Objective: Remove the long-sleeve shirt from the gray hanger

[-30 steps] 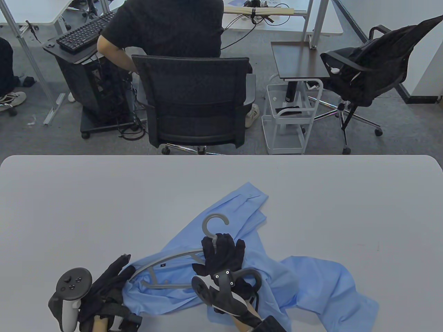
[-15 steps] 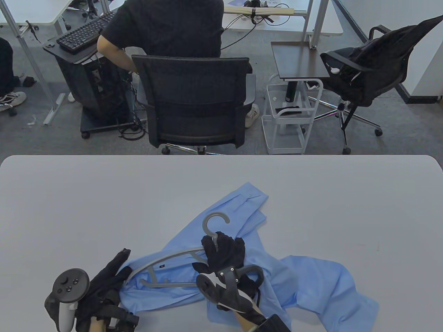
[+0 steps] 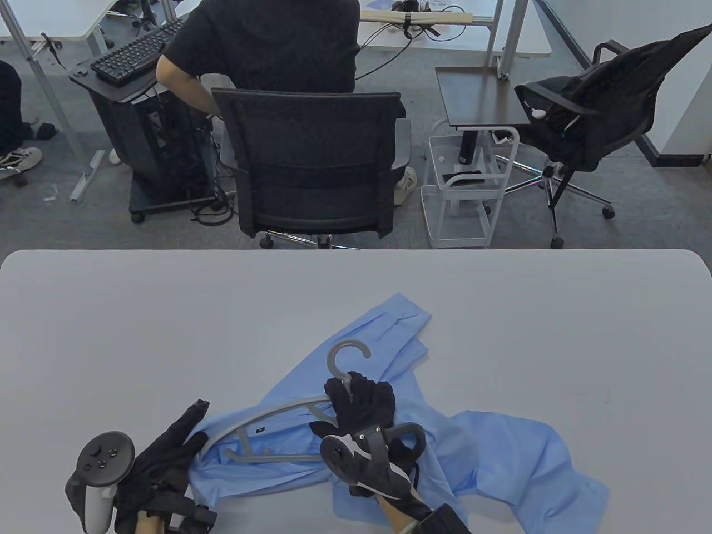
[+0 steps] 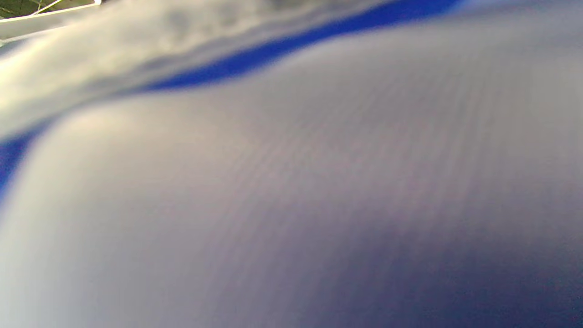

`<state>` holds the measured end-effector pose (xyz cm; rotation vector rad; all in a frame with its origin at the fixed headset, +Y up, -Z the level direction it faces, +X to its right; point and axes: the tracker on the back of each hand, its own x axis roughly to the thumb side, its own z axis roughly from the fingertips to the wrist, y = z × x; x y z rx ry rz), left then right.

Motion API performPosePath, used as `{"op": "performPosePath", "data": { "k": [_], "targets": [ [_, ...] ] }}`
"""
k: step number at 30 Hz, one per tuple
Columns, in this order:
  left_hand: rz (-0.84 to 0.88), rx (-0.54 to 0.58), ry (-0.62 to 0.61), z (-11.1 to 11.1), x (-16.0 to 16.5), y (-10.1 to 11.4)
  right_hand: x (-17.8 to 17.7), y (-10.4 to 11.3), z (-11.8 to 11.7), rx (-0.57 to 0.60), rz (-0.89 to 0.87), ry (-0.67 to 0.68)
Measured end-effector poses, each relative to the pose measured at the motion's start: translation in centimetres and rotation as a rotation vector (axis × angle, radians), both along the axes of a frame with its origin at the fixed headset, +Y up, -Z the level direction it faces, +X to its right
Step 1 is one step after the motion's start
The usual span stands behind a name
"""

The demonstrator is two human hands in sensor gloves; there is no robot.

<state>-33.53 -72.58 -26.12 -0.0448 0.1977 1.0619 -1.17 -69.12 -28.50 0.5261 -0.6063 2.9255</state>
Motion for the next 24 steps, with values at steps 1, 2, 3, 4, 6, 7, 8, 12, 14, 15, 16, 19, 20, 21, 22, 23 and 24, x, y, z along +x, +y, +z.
{"op": "performPosePath", "data": {
  "k": [1,2,3,4,6,7,8,12,14,15,16,19,20,21,22,23,24],
  "targets": [
    [-0.007,-0.003,-0.001,0.0,-0.01,-0.01,-0.02,-0.02,0.01,0.002,0.0,0.001],
    [-0.021,-0.007,0.001,0.0,-0.01,-0.05,-0.09,-0.02,0.05,0.009,0.003,0.002],
    [-0.029,-0.008,0.005,0.0,-0.01,-0.06,-0.16,0.0,0.11,0.015,0.008,0.001],
    [-0.035,-0.008,0.009,0.0,0.0,-0.05,-0.17,0.03,0.13,0.018,0.01,-0.001],
    [-0.031,-0.01,0.006,-0.01,-0.04,-0.04,-0.09,0.04,0.1,0.019,0.003,-0.003],
    [-0.023,-0.008,0.003,-0.01,-0.01,-0.02,0.02,0.05,0.06,0.013,-0.005,-0.005],
    [-0.019,-0.007,0.004,-0.01,0.0,-0.01,0.07,0.05,0.04,0.011,-0.01,-0.005],
    [-0.01,-0.01,0.006,-0.01,0.01,-0.08,0.07,0.07,0.08,0.012,-0.013,0.001],
    [-0.008,-0.019,0.007,-0.01,-0.1,-0.19,0.02,0.1,0.11,0.015,-0.011,0.004],
    [0.001,-0.023,0.008,0.0,-0.19,-0.27,0.01,0.11,0.12,0.016,-0.01,0.005],
    [0.012,-0.026,0.008,-0.01,-0.26,-0.34,0.03,0.11,0.08,0.013,-0.011,0.007],
    [0.021,-0.048,-0.008,-0.1,-0.26,-0.56,0.29,0.26,-0.02,-0.003,-0.048,0.011],
    [0.008,-0.06,-0.015,-0.13,-0.22,-0.64,0.48,0.45,-0.06,-0.016,-0.1,0.013],
    [0.002,-0.061,-0.015,-0.15,-0.17,-0.64,0.52,0.59,-0.02,-0.019,-0.119,0.02],
    [-0.002,-0.055,-0.012,-0.15,-0.09,-0.52,0.51,0.74,0.1,0.0,-0.104,0.014],
    [-0.006,-0.047,-0.008,-0.12,-0.04,-0.37,0.45,0.87,0.24,0.023,-0.073,0.008],
    [-0.021,-0.039,-0.002,-0.05,-0.04,-0.14,0.35,0.98,0.4,0.045,-0.04,0.003]
  ]
}}
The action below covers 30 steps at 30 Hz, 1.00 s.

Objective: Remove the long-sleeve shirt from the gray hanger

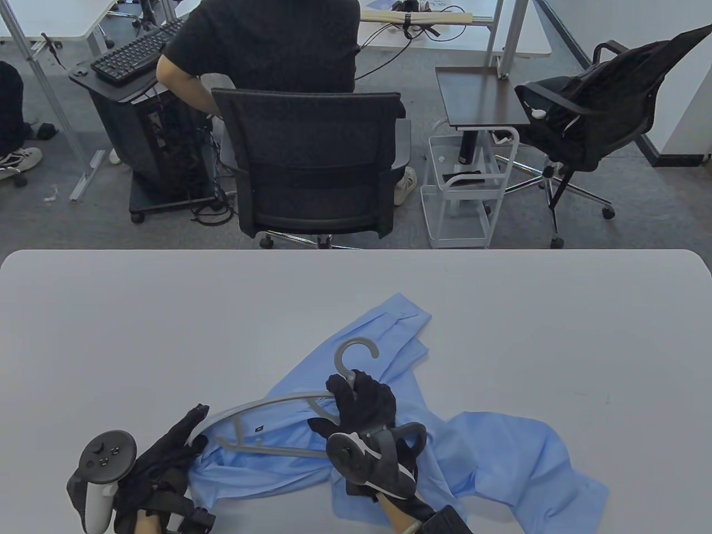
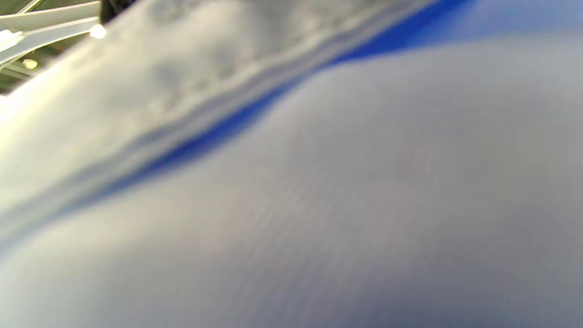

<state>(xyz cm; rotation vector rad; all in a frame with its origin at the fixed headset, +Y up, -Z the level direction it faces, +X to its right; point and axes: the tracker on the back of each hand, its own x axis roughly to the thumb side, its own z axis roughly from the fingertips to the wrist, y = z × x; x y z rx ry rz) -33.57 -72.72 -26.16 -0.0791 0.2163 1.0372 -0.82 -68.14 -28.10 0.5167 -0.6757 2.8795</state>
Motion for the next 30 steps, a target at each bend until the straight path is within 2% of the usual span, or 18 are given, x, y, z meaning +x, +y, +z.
{"op": "performPosePath", "data": {
  "k": [4,13,16,18,24,30],
  "targets": [
    [-0.087,0.028,0.04,0.5,-0.4,0.3,0.0,0.3,0.2,0.022,-0.002,-0.015],
    [-0.019,0.158,0.078,1.1,-0.4,2.0,0.5,0.3,0.0,0.041,0.034,-0.093],
    [-0.045,0.186,0.086,1.0,0.3,2.4,0.4,0.3,0.0,0.046,0.048,-0.094],
    [-0.127,0.191,0.06,0.7,1.4,2.7,-0.1,0.3,0.2,0.061,0.079,-0.084],
    [-0.543,0.278,-0.041,0.4,6.8,3.5,-2.0,-0.4,1.3,0.112,0.203,-0.034],
    [-0.623,0.356,-0.09,0.8,9.5,4.0,-3.4,-0.5,2.4,0.153,0.247,0.014]
  ]
}}
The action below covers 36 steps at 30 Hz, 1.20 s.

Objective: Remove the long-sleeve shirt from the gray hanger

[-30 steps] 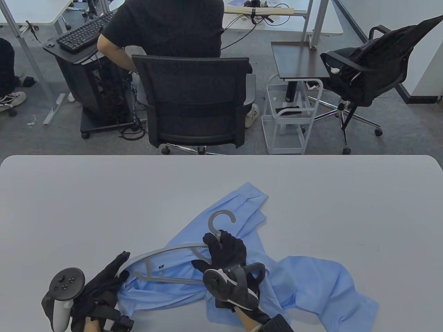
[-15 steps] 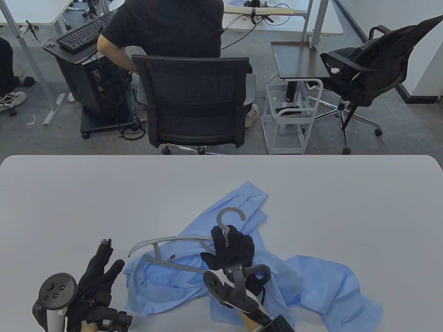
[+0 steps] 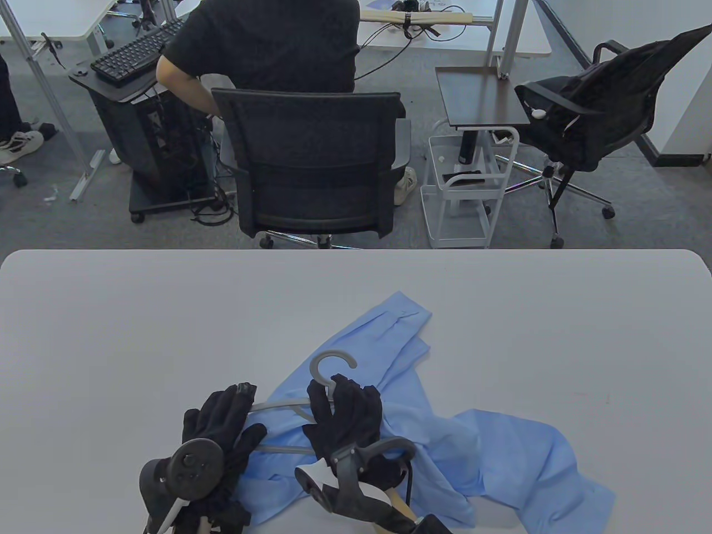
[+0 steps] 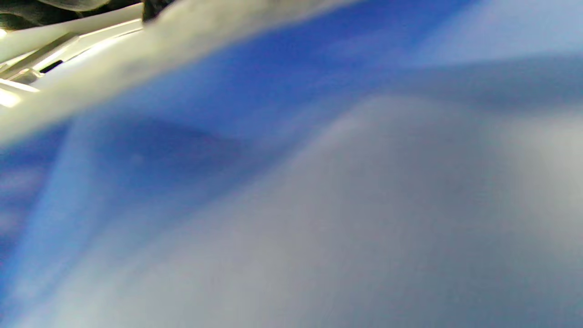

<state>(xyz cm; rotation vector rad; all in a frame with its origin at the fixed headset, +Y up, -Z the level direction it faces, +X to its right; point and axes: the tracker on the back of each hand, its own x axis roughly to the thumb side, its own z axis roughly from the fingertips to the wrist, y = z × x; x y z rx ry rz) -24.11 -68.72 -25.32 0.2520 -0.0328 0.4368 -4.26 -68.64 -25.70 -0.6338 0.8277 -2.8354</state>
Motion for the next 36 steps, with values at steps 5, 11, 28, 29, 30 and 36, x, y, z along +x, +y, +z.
{"op": "performPosePath", "data": {
  "k": [5,11,28,29,30,36],
  "targets": [
    [0.022,0.041,0.016,0.3,-0.2,0.1,-0.6,0.3,0.7,0.025,0.005,0.023],
    [0.101,0.096,0.064,0.5,-0.8,0.3,-0.9,0.7,1.2,0.04,0.013,0.067],
    [0.188,0.102,0.143,0.6,-3.9,-0.1,6.0,7.9,1.1,-0.116,-0.54,0.183],
    [0.19,0.108,0.142,0.7,-3.8,0.0,6.1,7.5,0.7,-0.167,-0.5,0.137],
    [0.191,0.113,0.139,0.7,-3.7,0.1,6.1,6.9,0.2,-0.234,-0.446,0.084],
    [0.208,0.14,0.127,1.0,-3.6,0.5,3.9,3.0,-1.6,-0.45,-0.295,0.027]
  ]
}}
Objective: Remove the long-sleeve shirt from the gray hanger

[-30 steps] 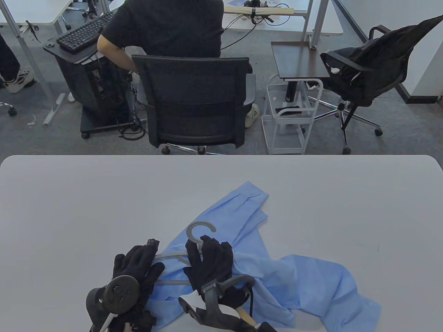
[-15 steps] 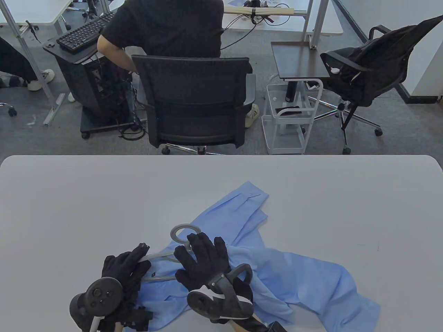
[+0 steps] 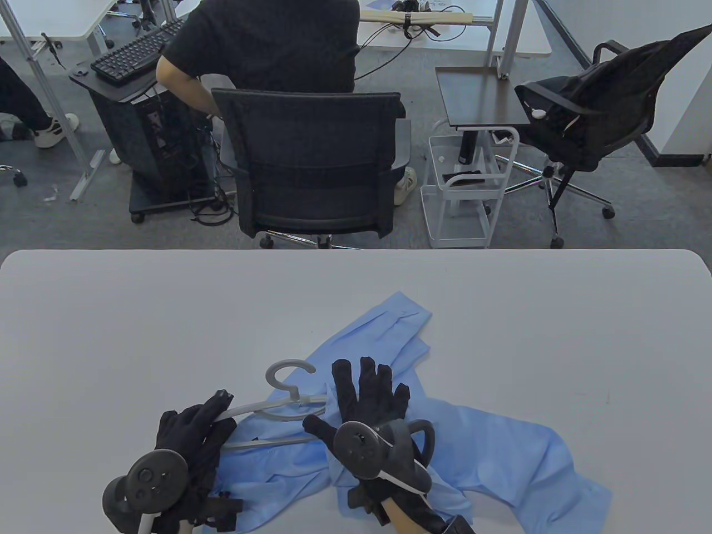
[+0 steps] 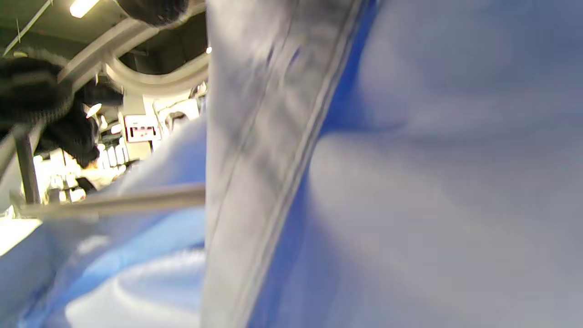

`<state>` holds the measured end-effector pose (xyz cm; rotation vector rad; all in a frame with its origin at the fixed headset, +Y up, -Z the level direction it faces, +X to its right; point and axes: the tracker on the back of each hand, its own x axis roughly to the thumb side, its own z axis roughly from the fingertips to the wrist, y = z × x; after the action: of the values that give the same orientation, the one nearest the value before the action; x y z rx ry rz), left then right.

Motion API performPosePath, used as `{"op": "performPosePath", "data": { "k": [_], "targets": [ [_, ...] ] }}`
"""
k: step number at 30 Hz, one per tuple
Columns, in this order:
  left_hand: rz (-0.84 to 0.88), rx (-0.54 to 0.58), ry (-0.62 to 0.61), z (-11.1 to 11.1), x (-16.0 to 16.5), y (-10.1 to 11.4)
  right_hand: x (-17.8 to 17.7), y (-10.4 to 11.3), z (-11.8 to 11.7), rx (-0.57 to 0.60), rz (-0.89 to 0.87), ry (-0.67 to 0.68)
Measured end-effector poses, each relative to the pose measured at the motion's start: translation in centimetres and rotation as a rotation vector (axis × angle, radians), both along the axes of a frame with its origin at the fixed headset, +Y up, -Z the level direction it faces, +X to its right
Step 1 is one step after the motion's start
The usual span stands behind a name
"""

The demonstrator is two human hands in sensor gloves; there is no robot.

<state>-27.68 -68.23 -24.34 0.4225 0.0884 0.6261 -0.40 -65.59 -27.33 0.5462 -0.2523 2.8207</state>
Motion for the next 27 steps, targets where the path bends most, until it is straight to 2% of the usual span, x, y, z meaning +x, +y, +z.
{"op": "performPosePath", "data": {
  "k": [4,14,16,19,23,27],
  "targets": [
    [0.005,-0.005,0.017,0.0,-0.3,0.0,-0.7,-0.9,-0.3,0.062,0.102,-0.067],
    [0.039,0.009,0.07,0.3,-2.2,0.1,2.8,-1.1,-2.2,-0.046,-0.058,-0.132],
    [0.034,0.001,0.083,0.4,-2.7,0.0,3.4,-1.2,-2.6,-0.092,-0.104,-0.115],
    [0.005,-0.034,0.118,0.4,-3.6,-0.2,4.1,-1.5,-3.2,-0.227,-0.174,-0.057],
    [0.05,-0.051,0.155,0.6,-5.0,-0.7,5.0,-1.8,-3.7,-0.259,-0.193,-0.105],
    [0.117,-0.05,0.183,0.8,-6.1,-1.0,6.0,-2.2,-4.0,-0.241,-0.248,-0.178]
  ]
}}
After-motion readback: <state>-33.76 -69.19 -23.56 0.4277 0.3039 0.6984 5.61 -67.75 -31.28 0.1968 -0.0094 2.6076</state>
